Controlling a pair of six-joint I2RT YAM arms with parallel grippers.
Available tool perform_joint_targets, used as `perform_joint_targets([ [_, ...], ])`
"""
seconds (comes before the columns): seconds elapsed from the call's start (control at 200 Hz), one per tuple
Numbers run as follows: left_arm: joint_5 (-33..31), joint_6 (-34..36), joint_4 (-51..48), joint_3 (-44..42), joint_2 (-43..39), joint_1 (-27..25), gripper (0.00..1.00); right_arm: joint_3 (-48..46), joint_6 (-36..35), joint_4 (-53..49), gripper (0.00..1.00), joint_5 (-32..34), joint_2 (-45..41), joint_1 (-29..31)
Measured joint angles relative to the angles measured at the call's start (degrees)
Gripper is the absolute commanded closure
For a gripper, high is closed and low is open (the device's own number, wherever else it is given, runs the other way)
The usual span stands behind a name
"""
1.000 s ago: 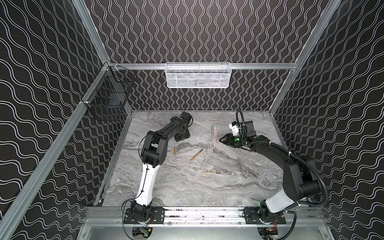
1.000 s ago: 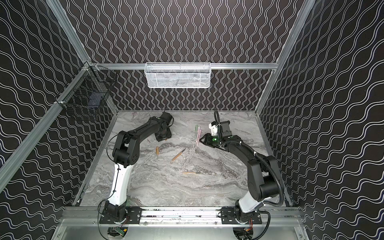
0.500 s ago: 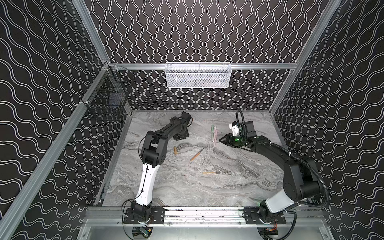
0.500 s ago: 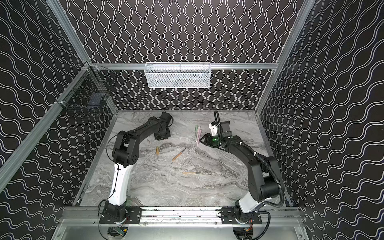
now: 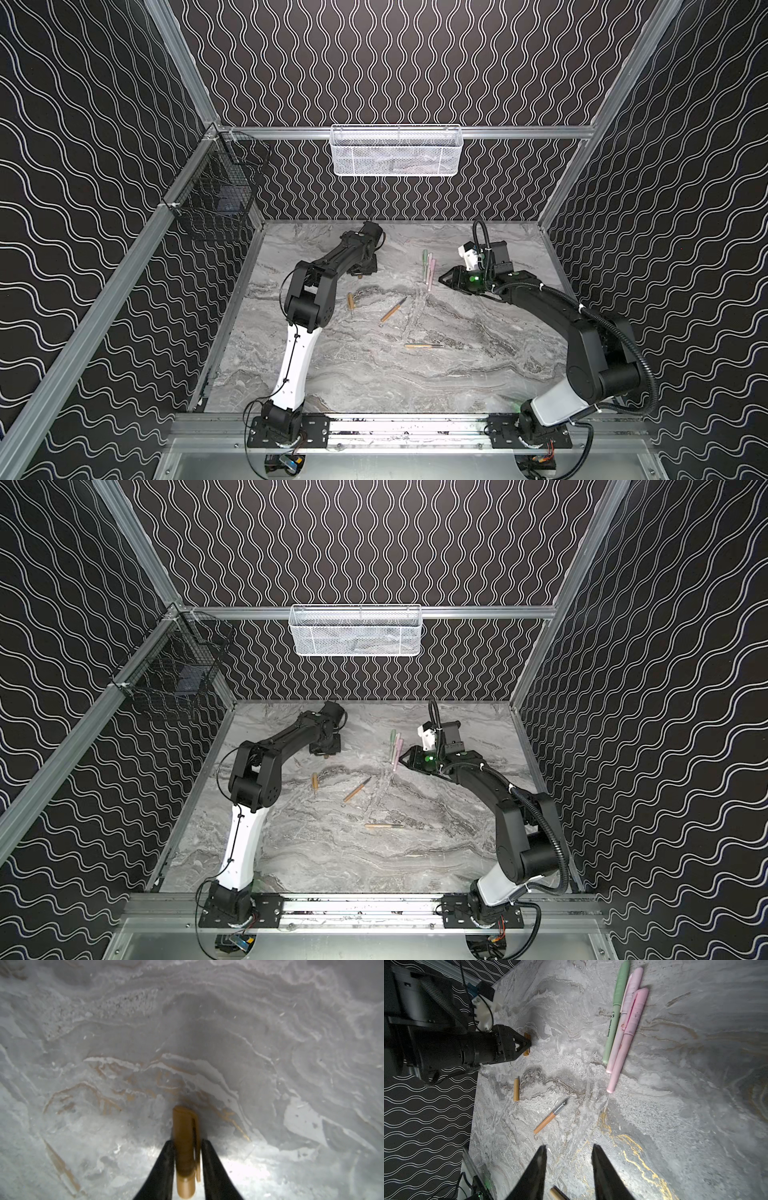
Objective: Insert the pens into the pen caps
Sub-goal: 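Close the left gripper on the tan pen and lift it upright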
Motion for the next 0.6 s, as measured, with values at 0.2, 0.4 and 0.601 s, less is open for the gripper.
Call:
perform_joint_targets([
  [0.2,-0.2,1.9,1.4,-1.4,-0.8,0.1,0.81,0.0,0.0,0.0,0.61,0.0,0.0,0.0],
  [0.4,-0.2,3.2,1.4,-7.0,-4.6,-1.8,0.81,0.1,0.0,0.0,0.61,0.0,-1.0,0.0],
  [0.601,0.8,3.2,1.9,-11.5,-7.2,-7.5,0.80,0.0,0.0,0.0,0.61,0.0,-1.7,0.0],
])
